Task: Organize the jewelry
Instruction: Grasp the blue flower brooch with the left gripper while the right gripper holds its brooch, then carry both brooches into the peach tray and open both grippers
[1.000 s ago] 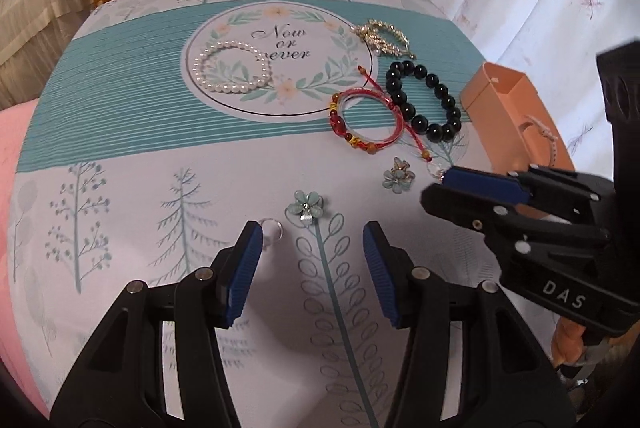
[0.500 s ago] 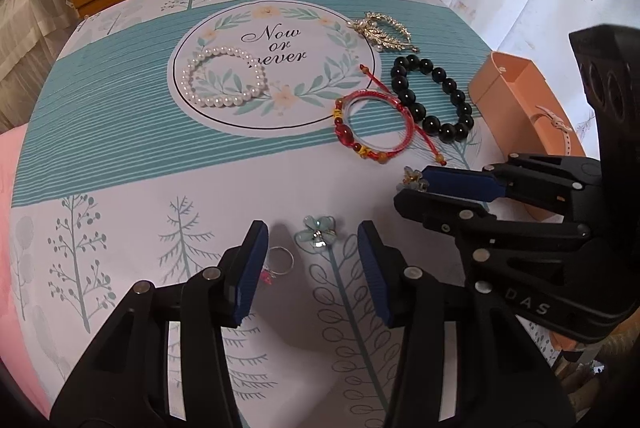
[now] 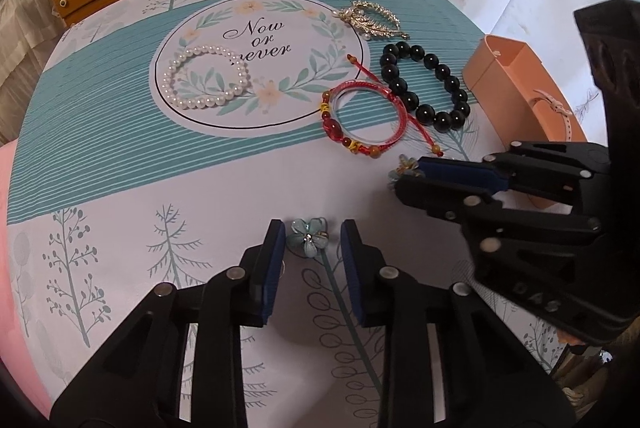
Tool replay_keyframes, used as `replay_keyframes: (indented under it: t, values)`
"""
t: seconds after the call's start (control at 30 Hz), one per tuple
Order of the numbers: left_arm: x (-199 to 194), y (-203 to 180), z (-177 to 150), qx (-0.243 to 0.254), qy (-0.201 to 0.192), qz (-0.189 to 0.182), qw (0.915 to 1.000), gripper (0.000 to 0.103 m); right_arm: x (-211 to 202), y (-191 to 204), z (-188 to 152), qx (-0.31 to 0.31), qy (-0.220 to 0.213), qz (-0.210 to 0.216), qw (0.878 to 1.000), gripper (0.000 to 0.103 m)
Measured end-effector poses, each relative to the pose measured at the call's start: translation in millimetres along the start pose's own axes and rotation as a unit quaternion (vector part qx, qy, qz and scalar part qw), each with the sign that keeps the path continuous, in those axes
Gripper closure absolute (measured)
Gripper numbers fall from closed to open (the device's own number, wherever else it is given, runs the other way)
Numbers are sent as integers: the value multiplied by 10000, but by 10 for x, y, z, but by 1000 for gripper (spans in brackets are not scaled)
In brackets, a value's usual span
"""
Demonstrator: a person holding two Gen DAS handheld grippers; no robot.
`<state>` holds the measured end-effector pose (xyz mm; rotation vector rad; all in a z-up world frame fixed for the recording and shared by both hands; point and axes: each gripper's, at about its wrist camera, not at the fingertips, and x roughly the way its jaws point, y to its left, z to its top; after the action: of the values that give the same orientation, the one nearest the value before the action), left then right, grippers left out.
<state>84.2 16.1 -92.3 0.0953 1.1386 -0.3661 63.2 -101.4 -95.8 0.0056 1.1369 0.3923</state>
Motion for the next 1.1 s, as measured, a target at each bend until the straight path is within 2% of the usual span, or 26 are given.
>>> replay_keyframes:
  t: [0.2,0.23,0.27,0.37,0.57,0.83,1.1]
  values:
    - [15,-24,3,84,23,54,9999,79,-244,-51,-54,119,-223,99,9996,87]
    - [18,-26,2,93,23,68,9999,80,-287,-53,-70,119,-252,106,9996,87]
    - [20,-27,2,94,24,102,9999,85,-330,-53,-88,124,-285,102,9995,87]
    - [0,-26,5,51,30,133,9999,85,-488,-63,-162,153,-386,109,9991,87]
    - [-230,-164,26,112,-227,145,9996,86,-865,-117,-345,267,-651,53,9975,87]
    - [-701,-697,186,577,-686,-140,9959,85,-1454,-510,-531,842,-1113,-223,9900,87]
    - [-940,-1344,608,950,-1013,-522,9889,85,-2115,-1164,-654,1596,-1656,-726,9705,87]
